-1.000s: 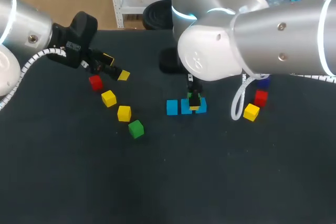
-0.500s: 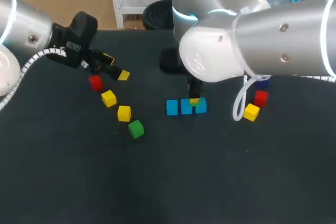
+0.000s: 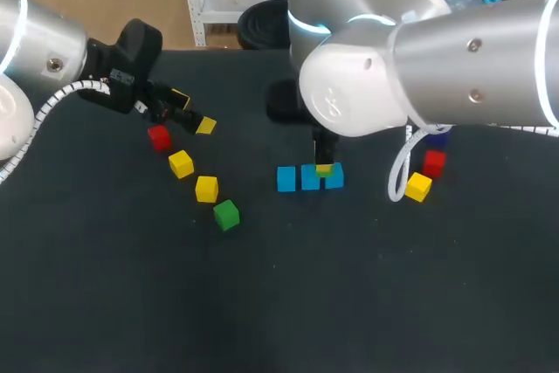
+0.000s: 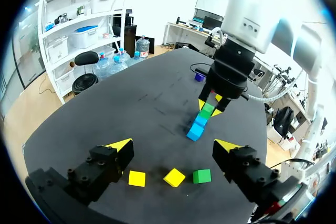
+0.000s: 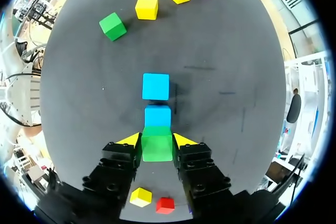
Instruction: Place the blue cubes, place green cubes on the blue cubes, place the yellow cubes on the green cubes, then place the red cubes on the yellow cubes, and place purple cube on the red cubes.
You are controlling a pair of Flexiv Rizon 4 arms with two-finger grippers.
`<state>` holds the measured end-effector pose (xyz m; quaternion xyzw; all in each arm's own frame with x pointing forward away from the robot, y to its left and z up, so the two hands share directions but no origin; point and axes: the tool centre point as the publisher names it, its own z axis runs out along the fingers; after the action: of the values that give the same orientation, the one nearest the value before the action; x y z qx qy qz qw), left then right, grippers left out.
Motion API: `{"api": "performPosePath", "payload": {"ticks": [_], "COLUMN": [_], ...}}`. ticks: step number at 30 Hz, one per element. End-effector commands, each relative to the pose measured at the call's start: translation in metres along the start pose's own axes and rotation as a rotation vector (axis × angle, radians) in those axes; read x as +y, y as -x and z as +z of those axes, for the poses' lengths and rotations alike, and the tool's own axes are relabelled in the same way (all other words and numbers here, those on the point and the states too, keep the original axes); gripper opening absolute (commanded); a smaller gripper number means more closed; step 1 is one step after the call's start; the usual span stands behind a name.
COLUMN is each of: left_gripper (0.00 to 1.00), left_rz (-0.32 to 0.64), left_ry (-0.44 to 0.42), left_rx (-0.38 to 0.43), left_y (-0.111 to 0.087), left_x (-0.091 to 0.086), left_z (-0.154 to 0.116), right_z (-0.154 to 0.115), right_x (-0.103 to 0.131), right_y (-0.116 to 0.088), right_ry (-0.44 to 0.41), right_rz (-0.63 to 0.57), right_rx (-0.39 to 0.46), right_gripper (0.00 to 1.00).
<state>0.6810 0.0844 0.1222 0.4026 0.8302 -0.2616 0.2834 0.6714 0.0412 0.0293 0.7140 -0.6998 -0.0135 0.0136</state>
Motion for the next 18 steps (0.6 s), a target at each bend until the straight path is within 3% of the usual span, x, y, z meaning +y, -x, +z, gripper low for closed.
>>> {"api": "performPosePath", "payload": {"ticks": [1, 8, 12, 13, 15, 16, 18], "left_gripper": [1.0, 1.0, 1.0, 1.0, 1.0, 1.0, 1.0], "left_rz": [0.002, 0.002, 0.002, 0.002, 0.002, 0.002, 0.002], "left_ry": [-0.002, -0.002, -0.002, -0.002, -0.002, -0.002, -0.002], "left_rx": [-0.005, -0.005, -0.005, -0.005, -0.005, -0.005, -0.005], "left_y": [-0.0014, -0.0014, -0.0014, -0.0014, -0.0014, -0.0014, -0.0014], "left_x": [0.0004, 0.0004, 0.0004, 0.0004, 0.0004, 0.0004, 0.0004], "left_z": [-0.0002, -0.0002, -0.0002, -0.0002, -0.0002, -0.0002, -0.0002], "right_z": [0.0005, 0.0, 0.0005, 0.0005, 0.0005, 0.0005, 0.0008], "right_x": [0.0018, 0.0034, 0.0036, 0.0036, 0.0035, 0.0035, 0.0034], "right_y": [-0.0015, -0.0013, -0.0011, -0.0009, -0.0007, -0.0005, 0.0], "right_ry": [-0.004, -0.001, 0.001, 0.001, 0.0, -0.002, -0.003], "right_rz": [-0.003, -0.012, -0.014, -0.015, -0.013, -0.011, -0.009], "right_rx": [-0.002, -0.003, -0.005, -0.007, -0.009, -0.009, -0.009], "right_gripper": [0.0, 0.03, 0.15, 0.22, 0.46, 0.99, 1.0]}}
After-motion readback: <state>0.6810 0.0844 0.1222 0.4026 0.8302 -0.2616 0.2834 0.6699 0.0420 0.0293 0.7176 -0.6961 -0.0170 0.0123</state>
